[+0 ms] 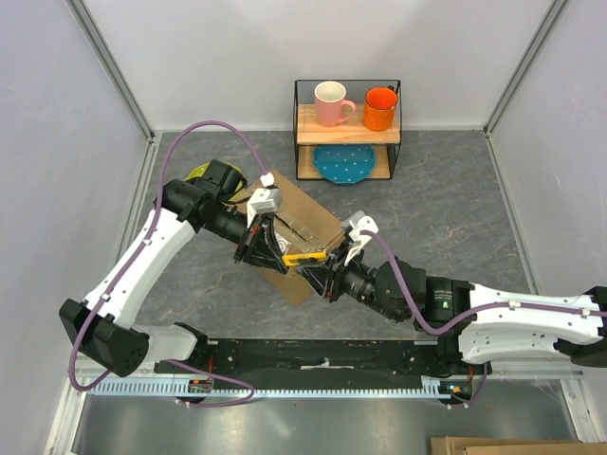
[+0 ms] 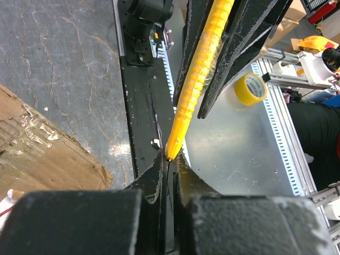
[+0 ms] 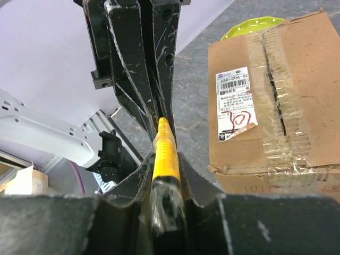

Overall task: Unpack the express box
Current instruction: Adjust the knife.

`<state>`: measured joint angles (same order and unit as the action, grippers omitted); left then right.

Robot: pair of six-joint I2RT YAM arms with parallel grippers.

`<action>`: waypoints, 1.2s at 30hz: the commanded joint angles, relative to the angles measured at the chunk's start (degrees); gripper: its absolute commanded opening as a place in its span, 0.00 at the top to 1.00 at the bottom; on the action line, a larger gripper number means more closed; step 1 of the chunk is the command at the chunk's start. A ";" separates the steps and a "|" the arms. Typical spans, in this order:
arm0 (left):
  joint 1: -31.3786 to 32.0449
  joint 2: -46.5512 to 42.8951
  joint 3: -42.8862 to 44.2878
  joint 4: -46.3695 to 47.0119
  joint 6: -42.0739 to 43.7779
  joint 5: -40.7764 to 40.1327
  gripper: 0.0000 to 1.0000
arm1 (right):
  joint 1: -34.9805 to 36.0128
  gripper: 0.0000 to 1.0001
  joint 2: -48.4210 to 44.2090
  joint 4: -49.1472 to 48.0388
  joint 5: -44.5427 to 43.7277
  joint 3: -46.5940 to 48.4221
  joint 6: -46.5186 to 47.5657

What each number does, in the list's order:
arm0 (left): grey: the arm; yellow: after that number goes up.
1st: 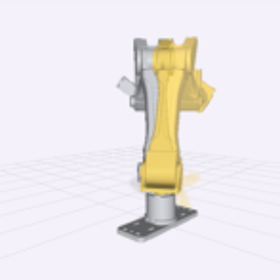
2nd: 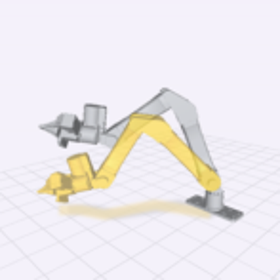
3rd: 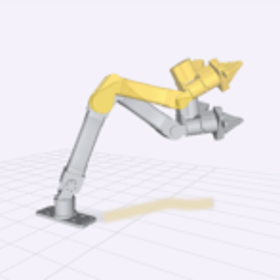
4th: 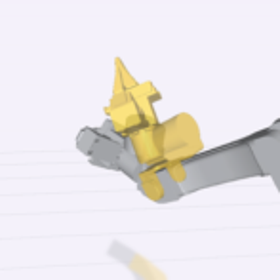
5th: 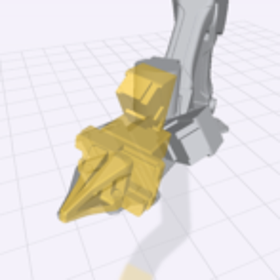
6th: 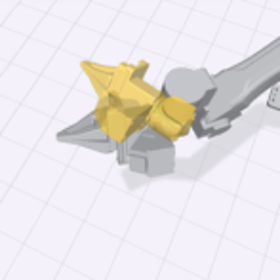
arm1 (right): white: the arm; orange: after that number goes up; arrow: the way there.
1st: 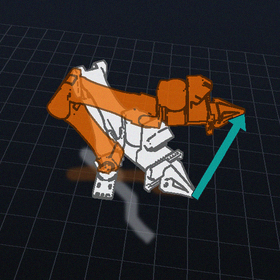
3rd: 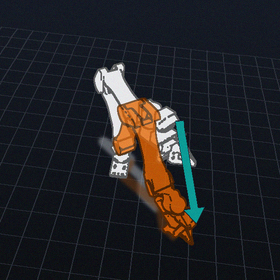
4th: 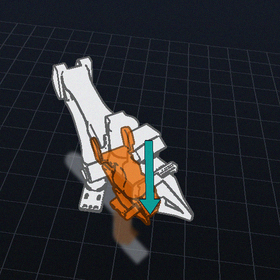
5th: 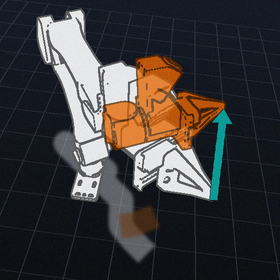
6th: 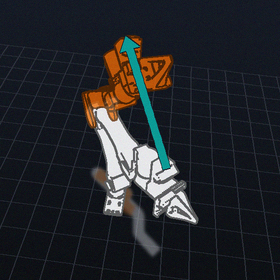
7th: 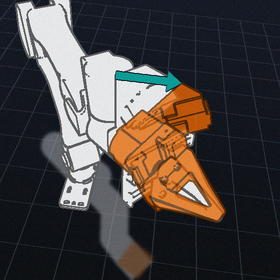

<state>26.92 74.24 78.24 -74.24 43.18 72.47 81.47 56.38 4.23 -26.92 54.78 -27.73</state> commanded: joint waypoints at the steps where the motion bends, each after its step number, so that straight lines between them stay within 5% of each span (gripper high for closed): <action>1: 0.86 0.38 1.74 0.15 1.30 3.64 0.98 | 0.00 0.73 1.71 -11.17 0.64 -0.64 0.22; 10: 0.86 0.21 1.57 0.23 0.50 3.65 0.98 | 0.09 0.71 3.91 -17.67 0.20 -2.14 0.48; 14: 0.86 -0.06 1.22 0.23 0.42 3.21 0.98 | 0.09 0.77 4.09 -19.17 0.02 -3.01 0.13; 20: 0.86 -0.58 0.25 0.23 0.50 3.21 0.98 | 0.09 1.00 1.81 -21.80 -2.61 -5.47 -0.22; 23: 0.86 -0.58 0.69 1.54 -0.11 0.58 0.74 | 0.09 1.00 0.32 -22.07 -4.71 -6.88 -0.92; 24: 0.86 -0.67 0.69 2.86 -1.42 -3.00 0.50 | 0.09 1.00 -0.30 -20.85 -5.94 -7.84 -2.23; 26: 0.86 -1.20 0.69 6.63 -3.18 -8.72 0.24 | 0.09 1.00 -2.58 -19.09 -9.98 -9.25 -3.91; 29: 0.94 -1.90 1.30 12.70 -1.97 -23.72 0.19 | 0.09 1.00 -6.27 -14.52 -15.96 -12.59 -9.17; 36: 3.93 -2.60 -4.14 29.04 6.28 -43.45 0.18 | 0.09 1.00 -12.69 -2.06 -29.33 -18.65 -25.17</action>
<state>28.71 73.63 77.36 -57.69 42.96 44.25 81.38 46.06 -5.48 -46.13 38.30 -41.76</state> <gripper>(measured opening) 0.816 0.253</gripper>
